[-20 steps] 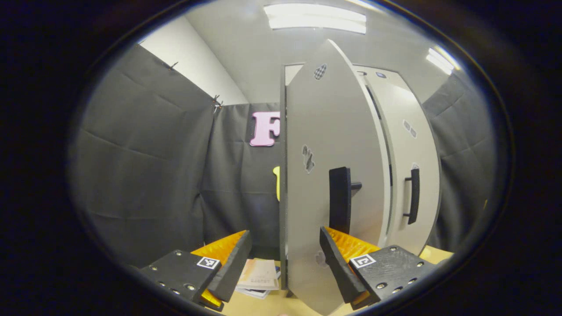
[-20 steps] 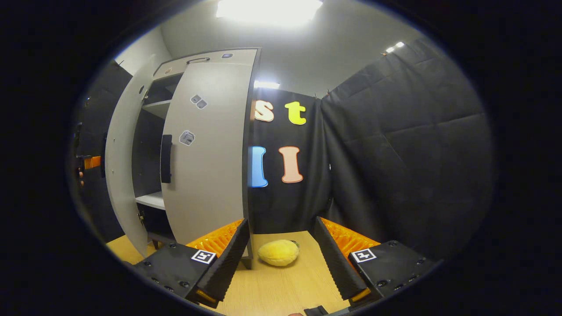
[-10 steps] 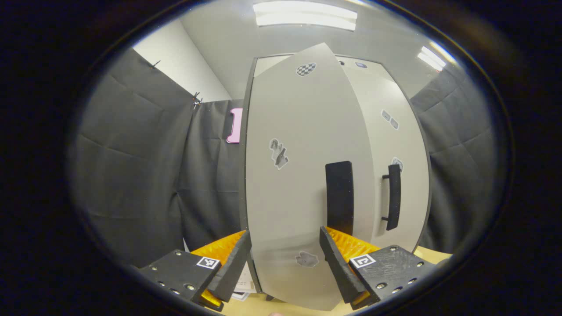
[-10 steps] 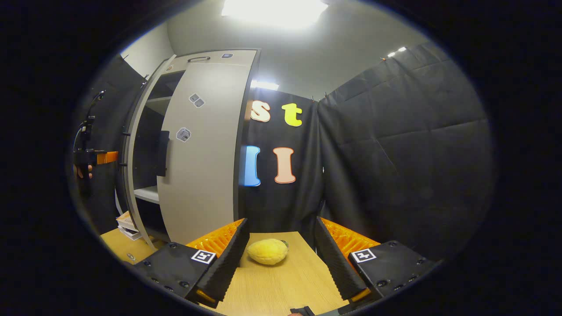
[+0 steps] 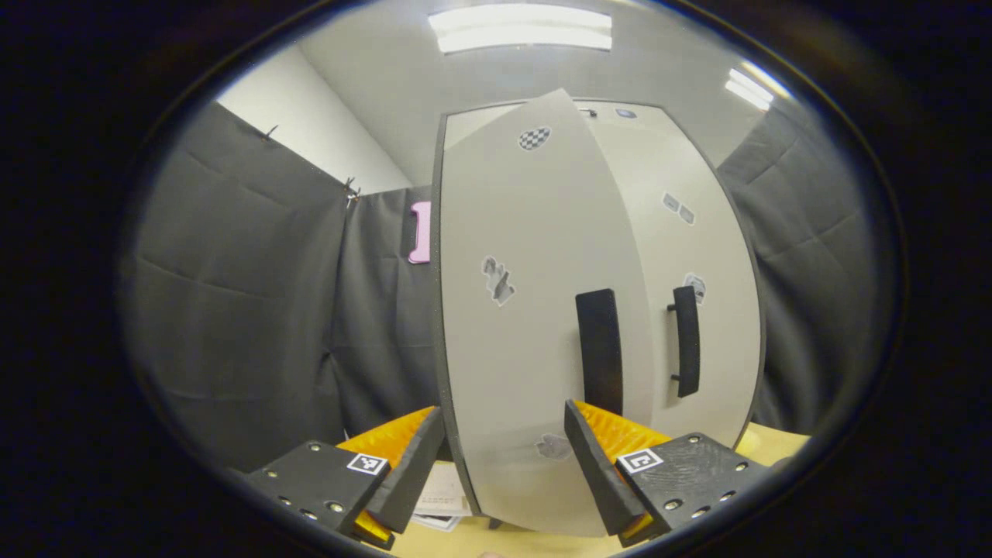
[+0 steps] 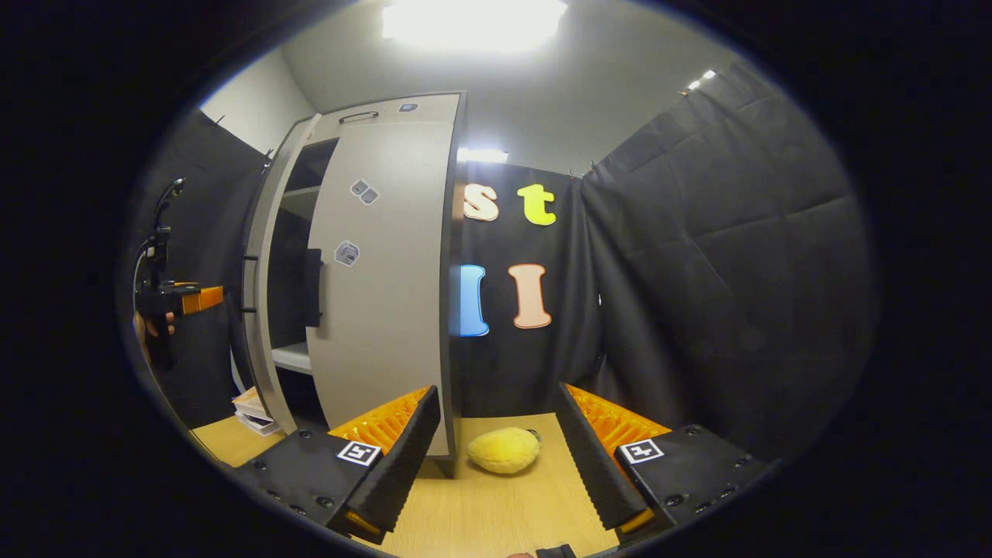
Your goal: Grasp the bottle in the cabinet with the left hand and place it on the coaster, then close the right door with the right hand and the left door with the left hand.
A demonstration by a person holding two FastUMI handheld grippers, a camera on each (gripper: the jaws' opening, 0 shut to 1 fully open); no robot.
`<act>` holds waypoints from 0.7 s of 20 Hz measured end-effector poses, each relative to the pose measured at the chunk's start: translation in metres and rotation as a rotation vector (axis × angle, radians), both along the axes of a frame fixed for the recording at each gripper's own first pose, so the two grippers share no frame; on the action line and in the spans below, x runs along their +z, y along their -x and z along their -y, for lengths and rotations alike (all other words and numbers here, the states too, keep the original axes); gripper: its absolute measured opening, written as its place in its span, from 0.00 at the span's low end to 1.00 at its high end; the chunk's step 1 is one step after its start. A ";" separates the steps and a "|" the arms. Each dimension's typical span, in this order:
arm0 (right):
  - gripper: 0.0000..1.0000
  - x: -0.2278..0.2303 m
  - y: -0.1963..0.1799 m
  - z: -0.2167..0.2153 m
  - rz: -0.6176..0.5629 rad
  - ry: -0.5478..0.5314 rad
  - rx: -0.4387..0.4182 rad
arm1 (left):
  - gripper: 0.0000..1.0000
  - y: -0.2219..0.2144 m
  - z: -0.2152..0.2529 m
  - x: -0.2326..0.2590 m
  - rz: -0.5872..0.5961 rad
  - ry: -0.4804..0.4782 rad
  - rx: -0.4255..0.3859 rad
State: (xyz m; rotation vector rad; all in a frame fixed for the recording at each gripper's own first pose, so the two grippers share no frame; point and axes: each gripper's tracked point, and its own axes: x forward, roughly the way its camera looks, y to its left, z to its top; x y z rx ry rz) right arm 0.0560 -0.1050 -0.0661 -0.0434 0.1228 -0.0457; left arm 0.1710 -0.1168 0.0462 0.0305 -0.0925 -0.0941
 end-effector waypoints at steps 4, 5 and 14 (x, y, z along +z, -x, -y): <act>0.96 0.005 -0.001 -0.020 -0.001 -0.048 0.069 | 0.92 0.039 -0.025 -0.008 -0.003 -0.001 0.036; 0.92 0.008 0.001 -0.023 0.005 -0.053 0.074 | 0.92 0.045 -0.030 -0.008 -0.003 -0.009 0.040; 0.96 0.035 0.034 -0.072 0.039 -0.074 0.104 | 0.92 0.103 -0.088 -0.018 -0.031 -0.019 0.038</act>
